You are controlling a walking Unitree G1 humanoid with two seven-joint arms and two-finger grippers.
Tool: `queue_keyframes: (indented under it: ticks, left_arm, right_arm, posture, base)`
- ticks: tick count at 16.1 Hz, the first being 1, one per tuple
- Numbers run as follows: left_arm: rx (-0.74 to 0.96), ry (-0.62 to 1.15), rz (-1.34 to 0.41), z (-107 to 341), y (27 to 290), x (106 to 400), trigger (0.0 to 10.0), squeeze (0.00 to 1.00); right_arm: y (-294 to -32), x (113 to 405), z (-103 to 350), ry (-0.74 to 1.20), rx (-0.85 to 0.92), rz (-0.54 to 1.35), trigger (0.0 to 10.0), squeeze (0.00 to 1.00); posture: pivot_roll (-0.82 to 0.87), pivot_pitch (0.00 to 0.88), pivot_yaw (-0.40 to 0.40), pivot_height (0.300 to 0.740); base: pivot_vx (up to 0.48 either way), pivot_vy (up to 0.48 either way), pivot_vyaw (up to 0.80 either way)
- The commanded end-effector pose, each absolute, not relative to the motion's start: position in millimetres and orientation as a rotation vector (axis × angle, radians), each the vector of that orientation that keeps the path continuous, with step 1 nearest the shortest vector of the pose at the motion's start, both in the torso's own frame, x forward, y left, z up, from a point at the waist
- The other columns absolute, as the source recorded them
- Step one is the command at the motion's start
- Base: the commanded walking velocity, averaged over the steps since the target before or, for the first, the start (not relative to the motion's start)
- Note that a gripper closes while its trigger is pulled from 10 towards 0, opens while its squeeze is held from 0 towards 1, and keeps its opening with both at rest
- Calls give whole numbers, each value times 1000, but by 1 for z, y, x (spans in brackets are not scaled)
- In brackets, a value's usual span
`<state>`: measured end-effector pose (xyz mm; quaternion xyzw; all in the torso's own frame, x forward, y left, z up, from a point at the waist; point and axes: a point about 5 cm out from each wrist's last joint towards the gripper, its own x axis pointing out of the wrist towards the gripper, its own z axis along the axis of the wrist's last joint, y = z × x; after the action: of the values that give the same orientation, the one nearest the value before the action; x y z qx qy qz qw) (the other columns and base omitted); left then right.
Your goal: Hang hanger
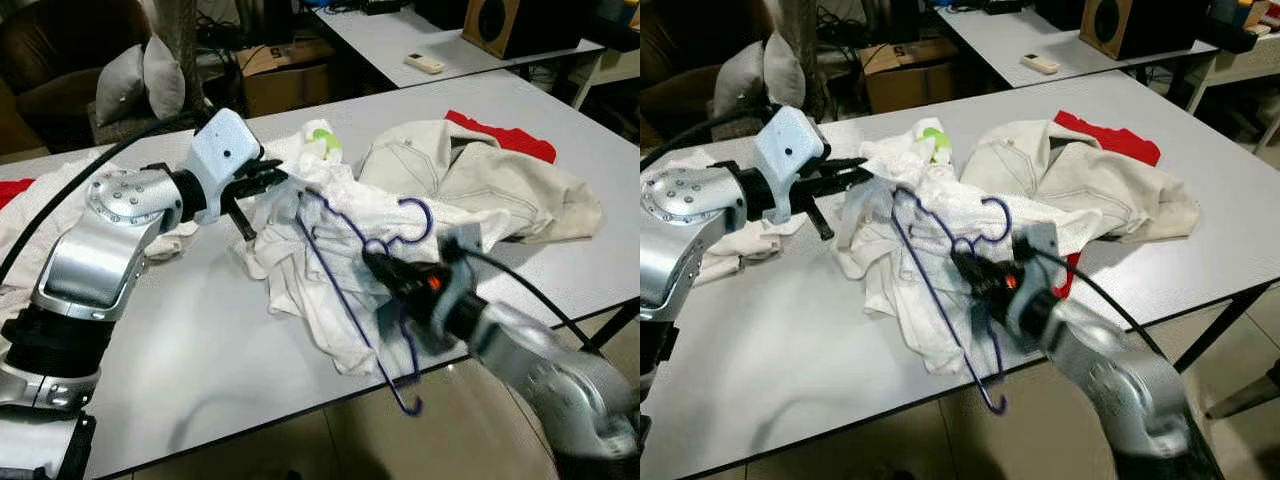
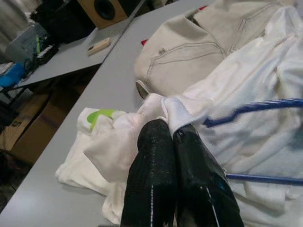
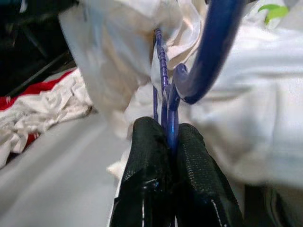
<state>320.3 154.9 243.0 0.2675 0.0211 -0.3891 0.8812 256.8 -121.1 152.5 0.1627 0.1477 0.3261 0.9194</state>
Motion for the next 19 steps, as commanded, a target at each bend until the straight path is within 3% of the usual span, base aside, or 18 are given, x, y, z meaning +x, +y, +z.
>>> queue_keyframes:
  ticks: [1,7,9,13,19]
  left_arm:
    - [590,66,-827,241,155,319,0,0]
    - [564,162,-928,223,149,314,0,0]
    - [463,177,-1024,227,141,308,0,0]
    - [359,177,-1154,243,133,300,0,0]
    - [400,360,-1247,243,158,284,0,0]
  right_arm:
    - [-121,262,157,283,359,645,10000,0]
    - [-100,286,182,126,747,556,10000,0]
    - [-84,289,194,66,937,581,10000,0]
    - [-72,302,207,20,1080,575,10000,0]
    - [-71,327,210,-25,1128,395,10000,0]
  posture:
    - [12,0,90,740]
    - [21,0,88,740]
    - [19,0,94,740]
    - [28,0,97,740]
    - [38,0,109,740]
  base:
    - [0,0,0]
    - [0,0,0]
    - [0,0,0]
    - [0,0,0]
    - [0,0,0]
